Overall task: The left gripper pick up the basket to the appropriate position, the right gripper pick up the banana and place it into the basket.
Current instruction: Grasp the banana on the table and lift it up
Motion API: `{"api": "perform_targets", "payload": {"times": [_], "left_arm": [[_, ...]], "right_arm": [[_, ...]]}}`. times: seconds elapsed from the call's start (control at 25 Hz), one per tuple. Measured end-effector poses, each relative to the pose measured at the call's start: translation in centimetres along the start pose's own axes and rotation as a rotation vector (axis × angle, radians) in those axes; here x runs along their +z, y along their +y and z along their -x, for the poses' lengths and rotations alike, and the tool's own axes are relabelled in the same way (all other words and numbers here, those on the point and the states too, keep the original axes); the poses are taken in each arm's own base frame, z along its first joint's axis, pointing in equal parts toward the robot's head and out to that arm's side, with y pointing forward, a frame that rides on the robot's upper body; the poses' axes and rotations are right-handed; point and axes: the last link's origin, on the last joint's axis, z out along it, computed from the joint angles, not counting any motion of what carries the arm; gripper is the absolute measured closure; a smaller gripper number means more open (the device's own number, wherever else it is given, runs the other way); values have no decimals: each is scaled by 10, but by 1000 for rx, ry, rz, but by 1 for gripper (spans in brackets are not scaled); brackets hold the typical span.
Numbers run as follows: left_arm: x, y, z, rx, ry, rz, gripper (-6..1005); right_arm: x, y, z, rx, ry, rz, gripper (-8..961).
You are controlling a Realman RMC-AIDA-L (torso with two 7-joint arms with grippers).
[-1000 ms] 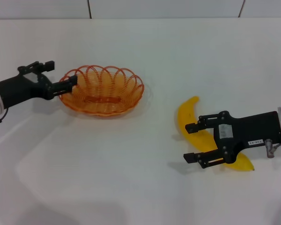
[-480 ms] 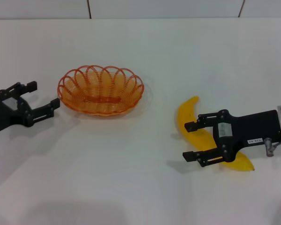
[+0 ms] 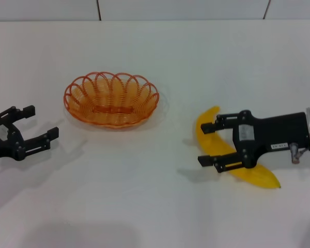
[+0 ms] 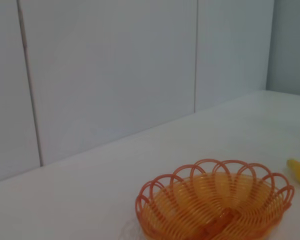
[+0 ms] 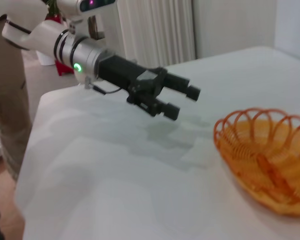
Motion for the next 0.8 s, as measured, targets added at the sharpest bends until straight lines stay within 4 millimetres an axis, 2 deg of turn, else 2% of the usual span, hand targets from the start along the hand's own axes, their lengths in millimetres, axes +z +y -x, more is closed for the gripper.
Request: {"api": "perform_targets", "payload": {"times": [0.6,0.8], "left_arm": [[1,-1,-1,-5,-2,-1,134],[1,-1,-1,-5,-4,4,134]], "right_arm": [[6,-9,35,4,138,-140,250],[18,0,45,9,240,-147,255]]}}
